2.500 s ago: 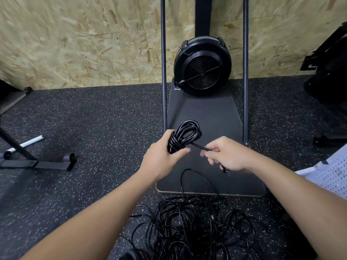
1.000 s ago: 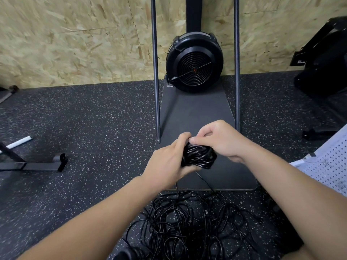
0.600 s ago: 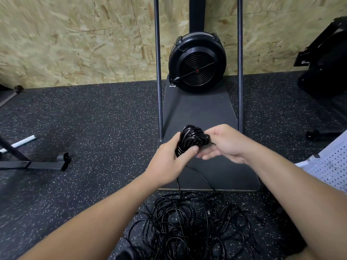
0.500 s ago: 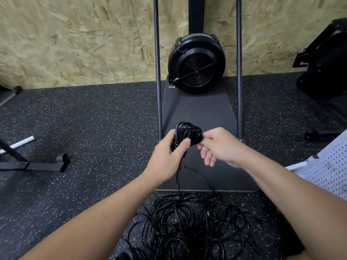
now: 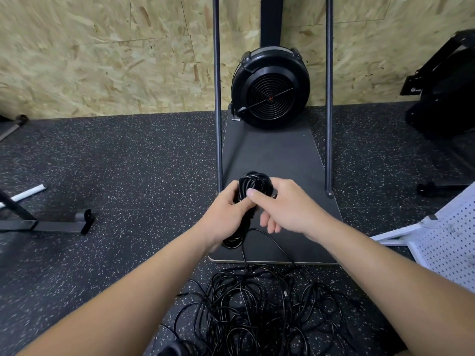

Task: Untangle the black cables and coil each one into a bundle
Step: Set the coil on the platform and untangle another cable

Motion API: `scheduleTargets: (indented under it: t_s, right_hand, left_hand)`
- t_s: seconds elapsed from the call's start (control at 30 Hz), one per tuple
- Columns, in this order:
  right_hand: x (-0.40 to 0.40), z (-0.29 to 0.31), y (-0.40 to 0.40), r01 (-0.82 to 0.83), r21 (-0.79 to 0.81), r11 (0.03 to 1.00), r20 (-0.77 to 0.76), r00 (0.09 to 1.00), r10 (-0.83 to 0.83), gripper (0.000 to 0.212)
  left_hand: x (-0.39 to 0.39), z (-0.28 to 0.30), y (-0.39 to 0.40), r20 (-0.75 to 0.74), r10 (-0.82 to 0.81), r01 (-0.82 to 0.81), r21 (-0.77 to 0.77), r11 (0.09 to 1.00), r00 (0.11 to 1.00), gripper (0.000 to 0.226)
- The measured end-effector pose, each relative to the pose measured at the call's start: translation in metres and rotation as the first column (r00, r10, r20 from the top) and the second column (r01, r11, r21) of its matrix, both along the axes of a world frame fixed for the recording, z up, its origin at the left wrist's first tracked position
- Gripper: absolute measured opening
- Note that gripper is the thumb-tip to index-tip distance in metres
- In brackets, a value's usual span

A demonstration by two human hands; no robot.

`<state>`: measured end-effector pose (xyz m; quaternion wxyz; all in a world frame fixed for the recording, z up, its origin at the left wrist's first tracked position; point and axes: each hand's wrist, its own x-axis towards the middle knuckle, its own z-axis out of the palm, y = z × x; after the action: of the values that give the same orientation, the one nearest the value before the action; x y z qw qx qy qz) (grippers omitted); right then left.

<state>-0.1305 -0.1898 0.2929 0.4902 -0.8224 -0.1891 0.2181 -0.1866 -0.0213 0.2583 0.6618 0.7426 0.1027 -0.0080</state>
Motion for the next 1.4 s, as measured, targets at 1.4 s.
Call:
scheduleTargets:
  t_s: [1.4]
  right_hand:
    - [0.005, -0.031, -0.006, 0.161, 0.534, 0.83, -0.185, 0.98, -0.071, 0.016]
  left_hand:
    - [-0.003, 0.025, -0.018, -0.097, 0.195, -0.215, -0.297, 0.93, 0.976, 0.031]
